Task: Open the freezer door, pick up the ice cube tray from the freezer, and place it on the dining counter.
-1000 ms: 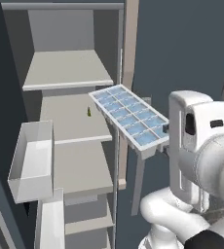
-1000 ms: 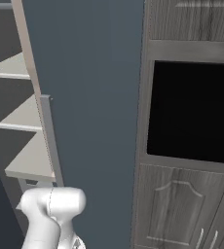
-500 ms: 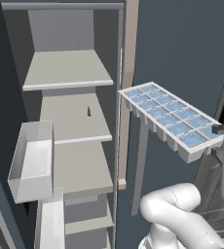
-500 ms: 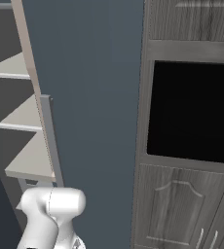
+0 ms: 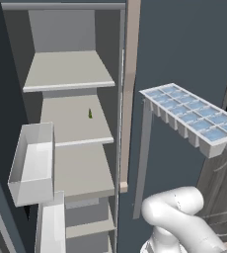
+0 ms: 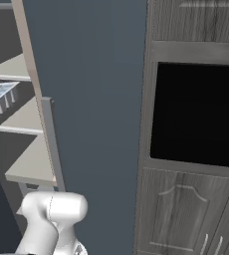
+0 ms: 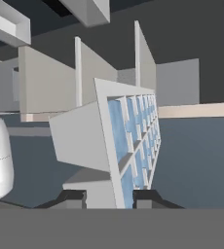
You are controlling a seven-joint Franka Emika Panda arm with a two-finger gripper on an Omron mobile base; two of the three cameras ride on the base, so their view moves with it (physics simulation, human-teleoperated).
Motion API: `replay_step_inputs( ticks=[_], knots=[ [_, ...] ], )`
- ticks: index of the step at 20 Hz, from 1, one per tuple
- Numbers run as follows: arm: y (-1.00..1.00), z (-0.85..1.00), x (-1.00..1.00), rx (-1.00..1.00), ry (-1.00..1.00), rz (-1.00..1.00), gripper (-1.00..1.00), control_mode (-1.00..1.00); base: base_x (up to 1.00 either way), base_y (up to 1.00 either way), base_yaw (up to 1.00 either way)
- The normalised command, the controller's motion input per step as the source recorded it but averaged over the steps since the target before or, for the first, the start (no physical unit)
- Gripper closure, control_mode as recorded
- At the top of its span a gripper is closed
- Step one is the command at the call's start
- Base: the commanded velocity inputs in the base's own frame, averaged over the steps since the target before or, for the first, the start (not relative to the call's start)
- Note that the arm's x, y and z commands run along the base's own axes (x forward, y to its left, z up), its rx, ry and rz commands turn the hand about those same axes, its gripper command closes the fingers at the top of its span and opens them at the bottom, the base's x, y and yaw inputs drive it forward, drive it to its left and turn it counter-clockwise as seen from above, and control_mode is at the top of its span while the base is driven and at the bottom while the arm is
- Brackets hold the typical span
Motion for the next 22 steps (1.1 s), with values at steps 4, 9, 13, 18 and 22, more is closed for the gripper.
replay_step_inputs(
  ticks=[4,9,13,18,22],
  knots=[
    [-0.34,-0.08,0.24,0.00,0.00,0.00,1.00,-1.00,0.00,0.00,0.00],
    [-0.07,-0.18,0.28,0.00,0.00,0.00,1.00,-1.00,0.00,0.00,0.00],
    [0.00,-0.20,0.07,0.00,0.00,0.00,1.00,-1.00,0.00,0.00,0.00],
    [0.00,-0.10,0.00,0.00,0.00,0.00,1.00,-1.00,0.00,0.00,0.00],
    [0.00,-0.02,0.00,0.02,0.00,0.00,1.00,-1.00,0.00,0.00,0.00]
  ],
)
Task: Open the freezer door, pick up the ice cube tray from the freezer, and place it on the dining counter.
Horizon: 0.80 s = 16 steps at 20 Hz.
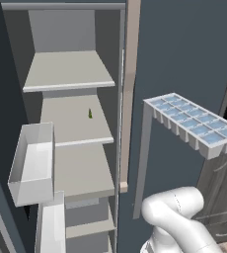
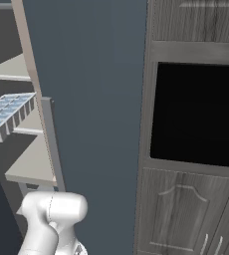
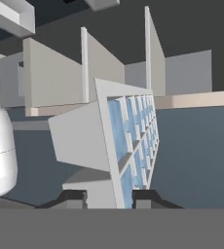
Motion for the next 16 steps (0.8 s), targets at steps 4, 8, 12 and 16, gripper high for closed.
replay_step_inputs(
  ticks=[4,8,12,16],
  knots=[
    [0.00,0.00,0.00,0.00,0.00,0.00,1.00,-1.00,0.00,0.00,0.00],
    [0.00,0.00,0.00,0.00,0.00,0.00,1.00,1.00,0.00,0.00,0.00],
    [0.00,0.00,0.00,0.00,0.00,0.00,1.00,1.00,-0.29,0.00,0.00],
    [0.00,0.00,0.00,0.00,0.00,0.00,1.00,1.00,-0.64,-0.01,0.00]
  ],
)
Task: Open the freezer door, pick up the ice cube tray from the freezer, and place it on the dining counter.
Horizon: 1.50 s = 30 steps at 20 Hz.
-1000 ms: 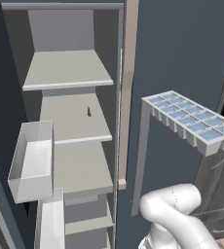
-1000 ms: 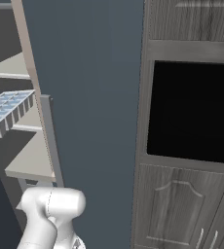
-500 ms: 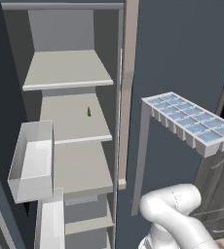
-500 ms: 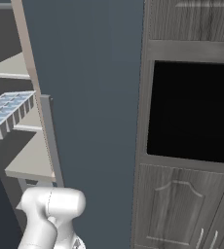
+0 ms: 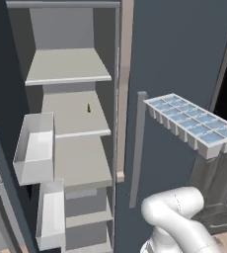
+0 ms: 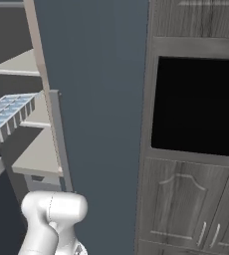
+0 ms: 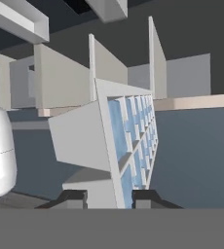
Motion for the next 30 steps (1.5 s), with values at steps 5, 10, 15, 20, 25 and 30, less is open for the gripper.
replay_step_inputs(
  ticks=[5,10,15,20,25,30],
  knots=[
    [0.00,0.00,0.00,0.00,0.00,0.00,1.00,1.00,-0.79,-0.13,0.00],
    [0.00,0.00,0.00,0.00,0.00,0.00,1.00,1.00,-0.75,-0.15,-0.01],
    [0.00,0.00,0.00,0.00,0.00,0.00,1.00,1.00,-0.64,-0.21,-0.03],
    [0.00,0.00,0.00,0.00,0.00,0.00,1.00,1.00,-0.51,-0.47,0.00],
    [0.00,0.00,0.00,0.00,0.00,0.00,1.00,1.00,-0.27,-0.55,0.03],
    [0.00,0.00,0.00,0.00,0.00,0.00,1.00,1.00,-0.20,-0.46,0.13]
  ],
)
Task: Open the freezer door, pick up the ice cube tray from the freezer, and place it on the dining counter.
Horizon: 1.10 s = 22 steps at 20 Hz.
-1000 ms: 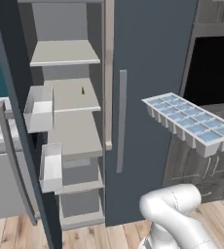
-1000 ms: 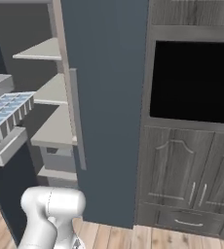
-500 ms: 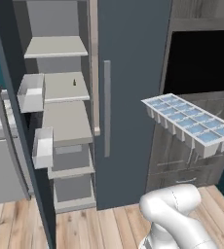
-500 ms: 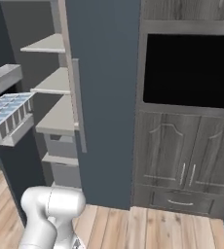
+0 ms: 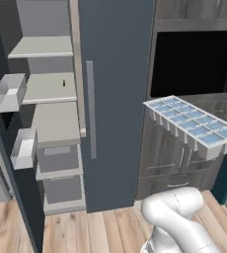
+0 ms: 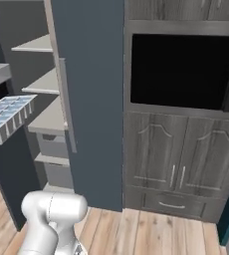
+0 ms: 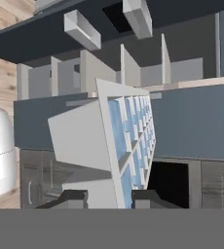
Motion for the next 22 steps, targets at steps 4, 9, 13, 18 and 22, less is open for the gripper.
replay_step_inputs(
  ticks=[4,9,13,18,22],
  knots=[
    [0.00,0.00,0.00,0.00,0.00,0.00,1.00,1.00,-0.19,-0.41,0.25],
    [0.00,0.00,0.00,0.00,0.00,0.00,1.00,1.00,-0.15,-0.40,0.37],
    [0.00,0.00,0.00,0.00,0.00,0.00,1.00,1.00,-0.26,-0.44,0.42],
    [0.00,0.00,0.00,0.00,0.00,0.00,1.00,1.00,-0.32,-0.37,0.43],
    [0.00,0.00,0.00,0.00,0.00,0.00,1.00,1.00,-0.33,-0.31,0.46]
  ],
)
